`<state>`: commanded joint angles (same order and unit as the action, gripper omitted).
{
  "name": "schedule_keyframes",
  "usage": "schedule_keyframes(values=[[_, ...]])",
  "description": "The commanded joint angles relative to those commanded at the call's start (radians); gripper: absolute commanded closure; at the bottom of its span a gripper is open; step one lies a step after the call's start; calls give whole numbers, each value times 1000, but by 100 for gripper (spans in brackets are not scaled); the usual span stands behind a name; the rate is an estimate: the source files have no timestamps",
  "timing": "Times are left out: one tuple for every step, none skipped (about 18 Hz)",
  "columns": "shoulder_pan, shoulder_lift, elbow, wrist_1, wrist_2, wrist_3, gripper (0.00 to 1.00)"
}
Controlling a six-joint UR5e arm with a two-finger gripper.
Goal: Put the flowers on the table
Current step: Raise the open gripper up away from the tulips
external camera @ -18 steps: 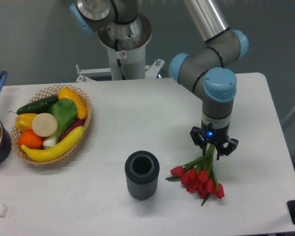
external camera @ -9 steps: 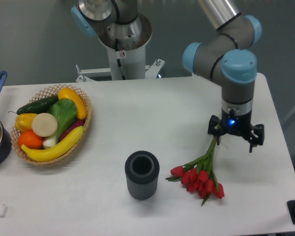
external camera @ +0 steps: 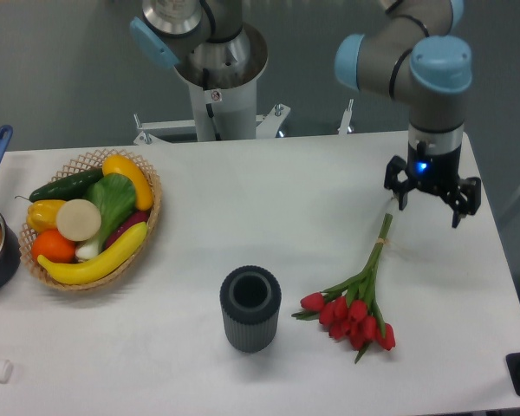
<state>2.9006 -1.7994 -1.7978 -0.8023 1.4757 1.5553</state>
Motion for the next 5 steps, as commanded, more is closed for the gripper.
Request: schedule_keyframes(values=[[8,3,-6,0,-3,8,0],[8,5,-8,-2,-5,9,0],[8,8,-9,0,-8,9,0],[8,8,-12,0,-11,8,0],[8,8,-14,0,-11,8,0]])
